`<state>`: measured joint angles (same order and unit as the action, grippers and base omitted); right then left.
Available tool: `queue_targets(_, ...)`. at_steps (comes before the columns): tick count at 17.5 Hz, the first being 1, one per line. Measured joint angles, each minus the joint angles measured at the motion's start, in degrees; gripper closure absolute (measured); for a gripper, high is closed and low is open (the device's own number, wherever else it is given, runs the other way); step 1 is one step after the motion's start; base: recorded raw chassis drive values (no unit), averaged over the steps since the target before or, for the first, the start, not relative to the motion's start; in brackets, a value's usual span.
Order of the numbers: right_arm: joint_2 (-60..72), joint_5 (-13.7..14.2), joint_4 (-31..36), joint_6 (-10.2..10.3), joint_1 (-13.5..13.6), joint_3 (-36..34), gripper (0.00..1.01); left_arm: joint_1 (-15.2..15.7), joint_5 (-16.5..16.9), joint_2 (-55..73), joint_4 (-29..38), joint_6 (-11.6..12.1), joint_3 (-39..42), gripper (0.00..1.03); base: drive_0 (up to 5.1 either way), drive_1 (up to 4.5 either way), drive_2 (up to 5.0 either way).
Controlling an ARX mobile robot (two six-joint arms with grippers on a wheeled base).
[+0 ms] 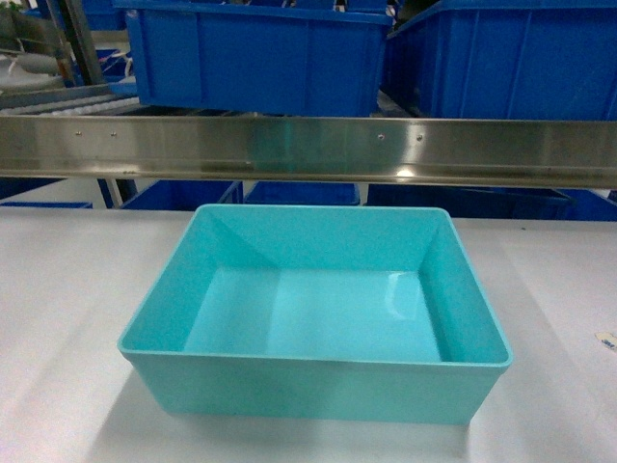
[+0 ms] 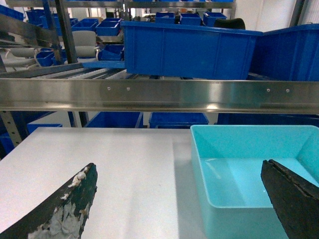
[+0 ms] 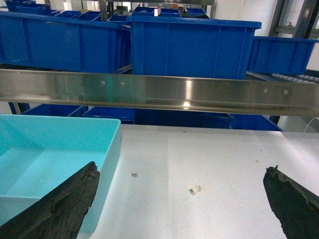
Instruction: Organize blue bins on left shelf correctly
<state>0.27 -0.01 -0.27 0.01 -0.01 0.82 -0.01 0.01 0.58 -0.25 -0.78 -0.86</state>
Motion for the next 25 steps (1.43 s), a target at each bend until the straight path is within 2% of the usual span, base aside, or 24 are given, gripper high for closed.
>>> queue_targets(23,0.0,0.0,0.0,0.0,0.0,0.0,0.03,0.0,0.0,0.0,0.0,0.0,0.0,0.05,0.0,0.0,0.0)
queue_targets(24,0.24,-0.87,0.94,-0.15,-0.44,0.0,0.03,-0.79,-1.16,0.5,0.96,0.0,0.0,0.05,0.0,0.0,0.0)
queue_targets(25,3.56,-2.58,7.19,-1.6,-2.36,0.09,0.03,-2.95,-4.52,4.61,6.8,0.0,0.0,0.05,0.0,0.0,0.0)
